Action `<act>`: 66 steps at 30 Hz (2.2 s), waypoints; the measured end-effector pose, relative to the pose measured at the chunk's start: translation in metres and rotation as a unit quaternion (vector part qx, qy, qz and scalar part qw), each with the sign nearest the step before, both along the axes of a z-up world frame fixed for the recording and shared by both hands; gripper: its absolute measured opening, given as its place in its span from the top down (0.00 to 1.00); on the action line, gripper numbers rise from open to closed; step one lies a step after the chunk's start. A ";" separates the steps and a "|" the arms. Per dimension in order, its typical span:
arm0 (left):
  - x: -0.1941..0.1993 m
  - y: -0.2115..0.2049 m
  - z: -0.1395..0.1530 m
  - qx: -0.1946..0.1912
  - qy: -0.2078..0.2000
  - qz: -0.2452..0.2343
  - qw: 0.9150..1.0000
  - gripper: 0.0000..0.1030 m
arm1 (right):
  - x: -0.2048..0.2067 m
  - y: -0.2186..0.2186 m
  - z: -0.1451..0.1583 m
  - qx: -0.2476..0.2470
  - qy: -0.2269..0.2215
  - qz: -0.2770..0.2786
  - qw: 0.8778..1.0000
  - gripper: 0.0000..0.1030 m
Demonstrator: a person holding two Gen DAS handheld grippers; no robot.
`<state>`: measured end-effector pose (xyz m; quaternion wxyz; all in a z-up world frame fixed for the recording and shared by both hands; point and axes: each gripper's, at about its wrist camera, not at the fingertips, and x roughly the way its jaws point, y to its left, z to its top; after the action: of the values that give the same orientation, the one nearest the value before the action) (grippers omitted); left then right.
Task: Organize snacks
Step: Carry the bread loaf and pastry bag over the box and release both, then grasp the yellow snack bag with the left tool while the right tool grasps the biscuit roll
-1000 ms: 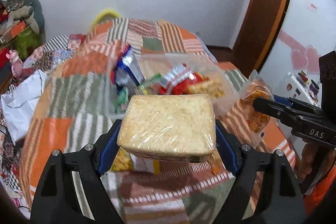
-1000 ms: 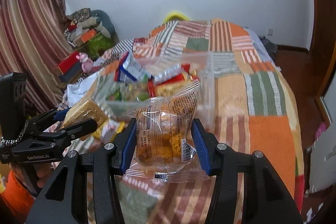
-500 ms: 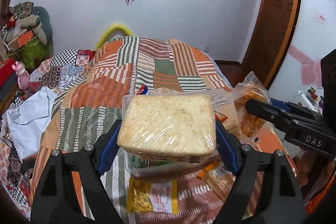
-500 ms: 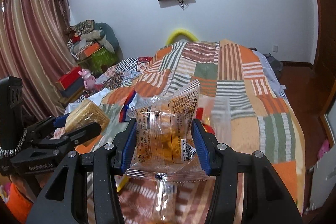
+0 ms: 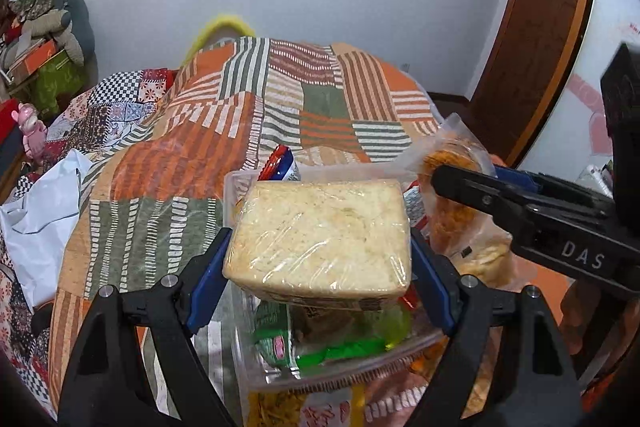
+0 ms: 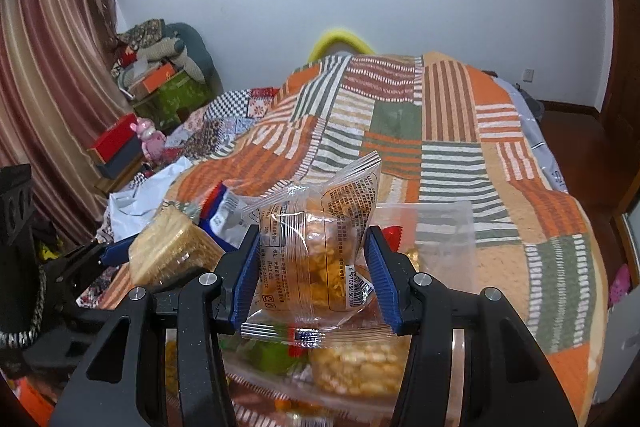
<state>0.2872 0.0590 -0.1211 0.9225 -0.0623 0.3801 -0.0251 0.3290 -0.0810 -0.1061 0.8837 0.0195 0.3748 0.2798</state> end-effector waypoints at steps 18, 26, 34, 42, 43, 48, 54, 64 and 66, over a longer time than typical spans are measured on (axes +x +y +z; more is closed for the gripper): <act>0.001 -0.013 0.002 0.027 -0.013 -0.027 0.999 0.16 | 0.005 0.005 -0.003 -0.032 0.006 0.023 0.999 0.40; -0.023 0.000 0.024 0.006 -0.022 -0.014 1.000 0.16 | -0.023 -0.016 0.019 -0.017 -0.022 0.018 0.999 0.40; -0.064 0.011 0.030 0.011 -0.018 -0.009 1.000 0.11 | -0.062 -0.037 0.018 -0.016 -0.029 0.015 0.999 0.37; -0.084 0.013 -0.010 0.008 0.046 -0.012 0.999 0.08 | -0.085 -0.048 -0.010 -0.014 0.009 0.014 1.000 0.36; -0.086 0.014 -0.017 0.007 0.054 -0.013 0.998 0.08 | -0.088 -0.048 -0.014 -0.017 0.015 0.015 1.000 0.36; -0.089 0.008 -0.053 -0.001 0.105 -0.020 0.994 0.08 | -0.094 -0.047 -0.037 -0.022 0.044 0.019 0.999 0.36; -0.085 0.003 -0.079 -0.006 0.134 -0.024 0.991 0.08 | -0.095 -0.038 -0.068 -0.037 0.084 0.032 0.995 0.36; -0.079 -0.011 -0.094 0.024 0.125 -0.026 0.992 0.06 | -0.099 -0.018 -0.087 -0.060 0.093 0.052 0.992 0.38; -0.079 -0.012 -0.093 0.017 0.119 -0.024 0.992 0.10 | -0.100 -0.015 -0.086 -0.065 0.089 0.053 0.992 0.50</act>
<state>0.2085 0.0470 -0.2144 0.8710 -0.0394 0.4886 -0.0333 0.2291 -0.0965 -0.1922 0.8301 -0.0334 0.4697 0.2986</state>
